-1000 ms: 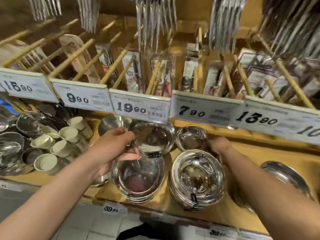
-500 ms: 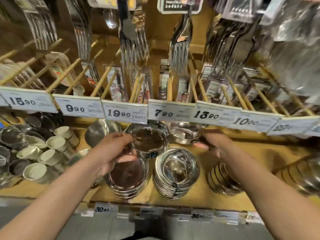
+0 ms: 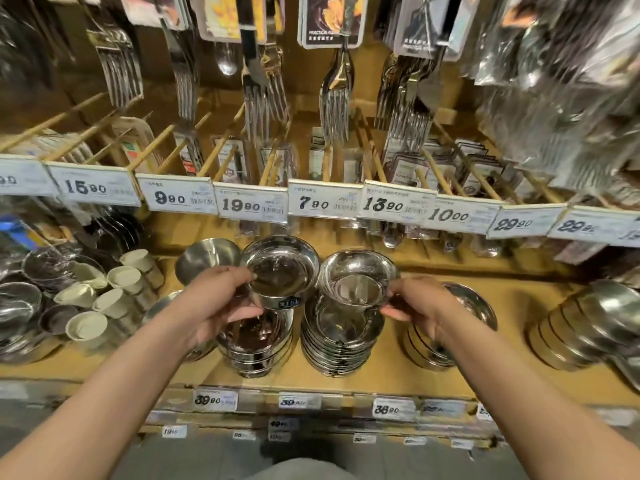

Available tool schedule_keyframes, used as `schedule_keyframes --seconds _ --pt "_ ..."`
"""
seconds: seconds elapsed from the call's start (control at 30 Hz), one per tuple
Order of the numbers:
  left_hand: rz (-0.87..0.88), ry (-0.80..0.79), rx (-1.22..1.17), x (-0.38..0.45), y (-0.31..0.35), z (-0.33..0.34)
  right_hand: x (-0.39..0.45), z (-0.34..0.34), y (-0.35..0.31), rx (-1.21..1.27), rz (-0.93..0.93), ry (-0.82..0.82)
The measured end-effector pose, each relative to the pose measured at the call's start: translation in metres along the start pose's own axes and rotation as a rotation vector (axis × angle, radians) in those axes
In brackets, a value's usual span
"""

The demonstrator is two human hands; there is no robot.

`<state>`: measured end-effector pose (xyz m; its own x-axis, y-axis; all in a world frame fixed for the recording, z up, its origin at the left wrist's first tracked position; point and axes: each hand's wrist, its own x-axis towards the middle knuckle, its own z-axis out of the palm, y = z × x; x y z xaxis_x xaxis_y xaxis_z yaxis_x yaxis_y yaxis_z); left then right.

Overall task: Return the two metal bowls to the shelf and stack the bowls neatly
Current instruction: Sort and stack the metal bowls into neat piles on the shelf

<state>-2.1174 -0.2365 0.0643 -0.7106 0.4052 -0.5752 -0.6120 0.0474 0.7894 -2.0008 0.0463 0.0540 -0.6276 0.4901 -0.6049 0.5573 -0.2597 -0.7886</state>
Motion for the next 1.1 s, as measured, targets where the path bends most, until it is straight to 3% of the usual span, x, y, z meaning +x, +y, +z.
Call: schedule_keyframes --seconds 0.47,0.57,0.77,1.1 --pt "0.028 0.038 0.009 -0.010 -0.011 -0.003 -0.006 0.019 0.047 0.070 0.004 0.057" --pt "0.030 0.029 0.032 -0.008 -0.013 -0.002 -0.006 0.022 0.052 -0.001 -0.043 0.119" --pt "0.015 0.011 0.046 -0.005 -0.009 0.002 -0.003 0.012 0.051 -0.370 -0.154 0.280" --pt "-0.007 -0.030 0.060 -0.004 -0.001 0.002 0.006 0.012 0.046 -0.297 -0.137 0.235"
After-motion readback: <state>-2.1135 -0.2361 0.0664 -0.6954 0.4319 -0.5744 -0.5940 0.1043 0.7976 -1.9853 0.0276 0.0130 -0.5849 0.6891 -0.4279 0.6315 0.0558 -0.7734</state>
